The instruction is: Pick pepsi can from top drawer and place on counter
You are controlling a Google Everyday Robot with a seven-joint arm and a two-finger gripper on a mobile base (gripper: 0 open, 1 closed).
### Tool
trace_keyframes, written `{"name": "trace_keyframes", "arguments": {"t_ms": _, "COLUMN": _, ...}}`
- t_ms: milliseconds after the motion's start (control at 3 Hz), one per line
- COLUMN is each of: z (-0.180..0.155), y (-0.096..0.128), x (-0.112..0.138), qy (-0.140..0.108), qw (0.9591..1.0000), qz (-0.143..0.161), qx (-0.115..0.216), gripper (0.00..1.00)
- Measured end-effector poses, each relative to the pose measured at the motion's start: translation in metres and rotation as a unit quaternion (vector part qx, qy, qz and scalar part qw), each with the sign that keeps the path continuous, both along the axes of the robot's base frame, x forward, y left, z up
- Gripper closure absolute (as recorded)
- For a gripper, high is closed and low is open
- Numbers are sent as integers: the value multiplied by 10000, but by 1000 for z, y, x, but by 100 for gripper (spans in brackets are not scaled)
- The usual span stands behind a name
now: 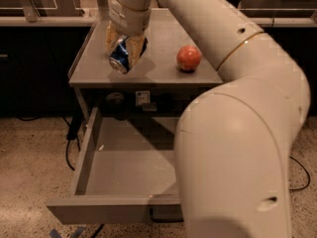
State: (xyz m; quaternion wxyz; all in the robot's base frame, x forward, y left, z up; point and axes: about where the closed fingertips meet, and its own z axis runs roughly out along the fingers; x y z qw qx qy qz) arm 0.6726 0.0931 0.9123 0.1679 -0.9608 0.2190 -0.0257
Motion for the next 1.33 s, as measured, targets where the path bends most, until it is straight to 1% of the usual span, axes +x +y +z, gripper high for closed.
{"name": "trace_keyframes", "arguments": {"t_ms": 667, "z": -1, "y": 6, "x": 44, "qy": -157, "qw": 9999, "qz": -29, "qx": 15, "gripper": 100}}
{"name": "trace_keyframes", "arguments": {"t_ms": 1000, "z": -9, "y": 5, "x": 61, "qy": -238, "qw": 9996, "qz": -95, "qx": -71, "gripper": 100}}
{"name": "trace_keyframes", "arguments": {"t_ms": 1333, "z": -20, "y": 8, "x": 69, "qy": -225, "qw": 9995, "qz": -109, "qx": -200, "gripper": 100}}
